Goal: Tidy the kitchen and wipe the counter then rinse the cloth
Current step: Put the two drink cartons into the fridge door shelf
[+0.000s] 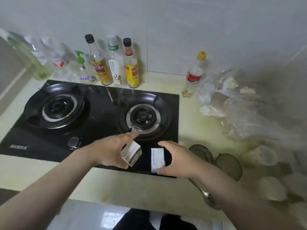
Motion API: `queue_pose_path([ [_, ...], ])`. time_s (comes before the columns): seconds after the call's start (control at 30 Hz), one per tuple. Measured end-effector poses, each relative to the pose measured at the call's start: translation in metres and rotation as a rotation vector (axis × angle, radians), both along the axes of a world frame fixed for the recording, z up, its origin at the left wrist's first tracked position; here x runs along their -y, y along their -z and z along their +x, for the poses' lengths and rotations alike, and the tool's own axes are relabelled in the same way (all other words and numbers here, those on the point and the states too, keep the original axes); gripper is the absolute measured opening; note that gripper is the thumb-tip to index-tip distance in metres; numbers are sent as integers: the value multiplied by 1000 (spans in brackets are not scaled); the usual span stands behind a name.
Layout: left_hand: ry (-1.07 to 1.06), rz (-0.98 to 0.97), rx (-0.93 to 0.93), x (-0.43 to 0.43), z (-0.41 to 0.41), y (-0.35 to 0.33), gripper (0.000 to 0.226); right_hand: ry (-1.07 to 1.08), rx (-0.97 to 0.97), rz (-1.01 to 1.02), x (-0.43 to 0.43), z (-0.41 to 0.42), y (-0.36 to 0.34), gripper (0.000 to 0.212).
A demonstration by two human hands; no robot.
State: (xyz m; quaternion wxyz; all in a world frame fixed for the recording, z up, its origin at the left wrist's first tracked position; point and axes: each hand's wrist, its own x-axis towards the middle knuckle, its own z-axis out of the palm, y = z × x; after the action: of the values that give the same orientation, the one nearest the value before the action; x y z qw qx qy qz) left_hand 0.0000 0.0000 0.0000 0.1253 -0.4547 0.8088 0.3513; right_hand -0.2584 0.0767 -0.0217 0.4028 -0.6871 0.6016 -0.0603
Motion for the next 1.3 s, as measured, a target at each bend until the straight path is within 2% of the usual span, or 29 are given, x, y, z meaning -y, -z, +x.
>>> queue_pose_path([
  [0.13,118,-83,72,13,3,15,106,29,-95,30,-4,8,10,79],
  [0.27,144,-86,27,19,2,28,97,104,-59,4,-6,13,14,62],
  [0.37,114,-40,-13,23,4,37,87,162,-30,-19,-9,20,15,47],
  [0.47,58,7,-79,26,6,40,68,226,-12,-20,-12,23,8,47],
  [0.6,-146,125,-264,25,2,29,58,398,62,-29,-20,26,-9,48],
  [0.77,-287,206,-537,24,-17,-4,76,691,321,-41,-32,23,-36,57],
  [0.87,-320,276,-707,23,-38,-30,67,825,450,-94,-43,17,-60,65],
  [0.93,-340,364,-851,21,-54,-47,64,916,551,-151,-53,12,-80,61],
  [1.0,-346,483,-980,15,-69,-63,84,981,630,-222,-69,6,-99,55],
  [1.07,-316,611,-1087,4,-88,-78,100,1032,688,-297,-90,-1,-118,57],
  [1.23,-245,755,-1171,-43,-136,-112,113,1191,774,-494,-158,-20,-148,82],
  [1.3,-248,780,-1161,-75,-154,-126,106,1227,817,-584,-192,-24,-161,80],
])
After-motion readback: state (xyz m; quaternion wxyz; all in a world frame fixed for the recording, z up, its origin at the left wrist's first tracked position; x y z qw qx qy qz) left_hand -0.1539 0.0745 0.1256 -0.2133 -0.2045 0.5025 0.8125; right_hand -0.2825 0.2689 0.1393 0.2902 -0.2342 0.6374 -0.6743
